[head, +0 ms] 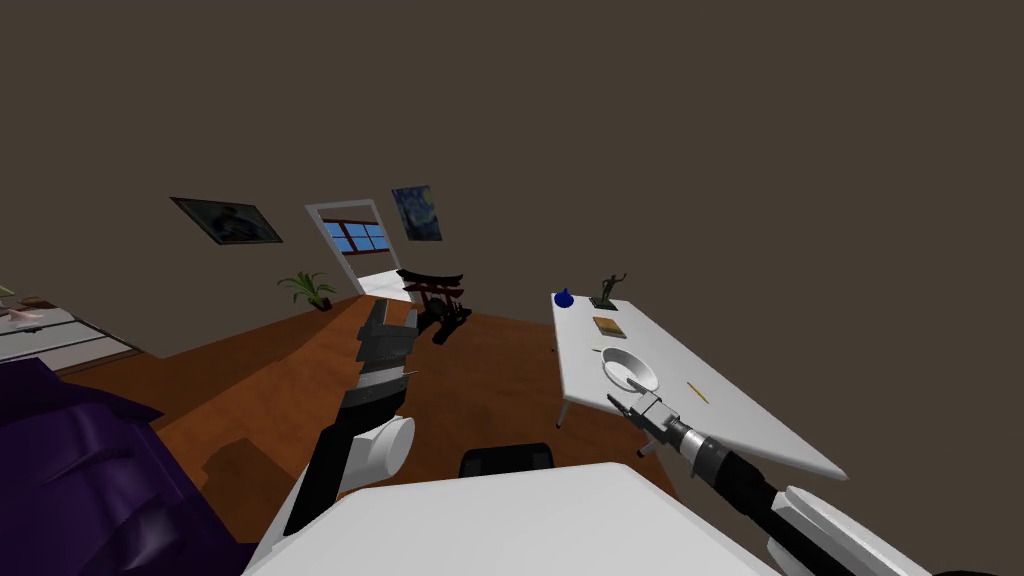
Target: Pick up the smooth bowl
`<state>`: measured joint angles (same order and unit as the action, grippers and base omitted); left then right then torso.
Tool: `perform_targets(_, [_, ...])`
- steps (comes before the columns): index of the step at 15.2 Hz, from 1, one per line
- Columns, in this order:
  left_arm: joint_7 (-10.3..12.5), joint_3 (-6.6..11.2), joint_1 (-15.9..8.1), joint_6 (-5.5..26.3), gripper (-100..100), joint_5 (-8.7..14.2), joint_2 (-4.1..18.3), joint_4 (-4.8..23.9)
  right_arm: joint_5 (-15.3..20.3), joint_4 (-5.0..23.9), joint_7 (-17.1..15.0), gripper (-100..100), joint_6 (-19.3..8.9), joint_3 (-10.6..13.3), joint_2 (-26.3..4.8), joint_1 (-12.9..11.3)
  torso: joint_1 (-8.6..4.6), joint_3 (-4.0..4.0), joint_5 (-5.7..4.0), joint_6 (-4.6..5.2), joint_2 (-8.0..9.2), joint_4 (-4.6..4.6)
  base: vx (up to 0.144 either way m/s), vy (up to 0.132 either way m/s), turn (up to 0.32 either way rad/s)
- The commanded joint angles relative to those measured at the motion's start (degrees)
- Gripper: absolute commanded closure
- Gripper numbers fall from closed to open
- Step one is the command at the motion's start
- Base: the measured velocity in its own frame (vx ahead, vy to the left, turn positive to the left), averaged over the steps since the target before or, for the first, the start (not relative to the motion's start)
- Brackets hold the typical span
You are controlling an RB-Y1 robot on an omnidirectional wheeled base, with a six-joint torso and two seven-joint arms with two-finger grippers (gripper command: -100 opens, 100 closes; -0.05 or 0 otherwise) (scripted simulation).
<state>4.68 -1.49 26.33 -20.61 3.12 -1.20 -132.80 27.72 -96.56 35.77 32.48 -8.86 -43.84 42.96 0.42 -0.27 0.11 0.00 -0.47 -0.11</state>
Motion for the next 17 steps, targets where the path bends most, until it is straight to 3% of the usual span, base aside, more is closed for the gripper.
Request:
perform_targets(1, [0.0,0.00,0.0,0.0,0,0.0,0.0,0.0,1.5,1.4,2.4,-100,0.1,-0.1,-1.5,0.6,0.00,0.00,0.00,0.00,0.00,0.00,0.103,0.095,-0.002])
perform_targets(2, [0.0,0.00,0.0,0.0,0,0.0,0.0,0.0,3.1,3.3,4.0,-100,0.4,-0.4,-3.6,1.4,-0.01,0.01,-0.01,0.00,0.02,0.00,0.113,0.101,0.000])
perform_targets(3, [0.0,0.00,0.0,0.0,0,0.0,0.0,0.0,3.1,3.3,4.6,-100,0.4,-0.4,-3.6,1.4,-0.01,0.00,0.00,0.00,0.00,0.00,0.096,0.092,-0.003])
perform_targets(10, [0.0,0.00,0.0,0.0,0,0.0,0.0,0.0,9.5,10.7,12.8,-100,1.8,-1.4,-11.0,4.5,-0.14,-0.01,-0.03,0.00,-0.02,0.00,0.118,0.076,-0.008])
perform_targets(17, [0.0,0.01,0.0,0.0,0,0.0,0.0,0.0,13.9,15.7,18.3,-100,2.8,-1.7,-15.8,6.9,-0.42,-0.07,-0.09,-0.01,-0.11,-0.02,0.136,0.021,-0.012])
